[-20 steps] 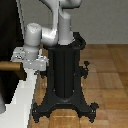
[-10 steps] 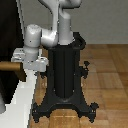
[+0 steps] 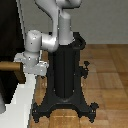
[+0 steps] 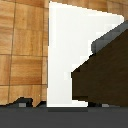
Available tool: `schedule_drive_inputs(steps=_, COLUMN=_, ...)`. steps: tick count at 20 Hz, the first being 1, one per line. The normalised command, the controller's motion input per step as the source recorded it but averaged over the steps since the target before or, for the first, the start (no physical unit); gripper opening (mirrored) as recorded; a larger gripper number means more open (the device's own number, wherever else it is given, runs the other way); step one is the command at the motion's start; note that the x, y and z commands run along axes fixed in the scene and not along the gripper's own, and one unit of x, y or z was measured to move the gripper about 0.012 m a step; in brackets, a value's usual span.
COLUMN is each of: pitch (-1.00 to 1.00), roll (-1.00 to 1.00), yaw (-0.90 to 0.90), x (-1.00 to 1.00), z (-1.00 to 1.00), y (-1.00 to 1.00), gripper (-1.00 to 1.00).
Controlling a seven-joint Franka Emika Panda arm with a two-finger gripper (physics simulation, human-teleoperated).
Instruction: Open the door by pressing down and pulling on the handle.
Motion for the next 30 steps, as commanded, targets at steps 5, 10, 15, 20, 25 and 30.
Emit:
schedule_drive_inputs(steps=5, pitch=0.00, roll=0.00, yaw=0.00, x=0.00, z=-0.40, y=0.60, gripper=1.00)
schedule_drive_inputs(steps=10, pitch=0.00, roll=0.00, yaw=0.00, x=0.00, z=-0.20, y=0.20, gripper=1.00)
schedule_drive_inputs(steps=15, pitch=0.00, roll=0.00, yaw=0.00, x=0.00, z=0.00, y=0.20, gripper=1.00)
schedule_drive_inputs(steps=20, pitch=0.00, roll=0.00, yaw=0.00, x=0.00, z=0.00, y=0.20, gripper=1.00)
schedule_drive_inputs(steps=25, pitch=0.00, roll=0.00, yaw=0.00, x=0.00, z=0.00, y=0.80, gripper=1.00)
schedule_drive_inputs(steps=30, pitch=0.00, roll=0.00, yaw=0.00, x=0.00, z=0.00, y=1.00, gripper=1.00)
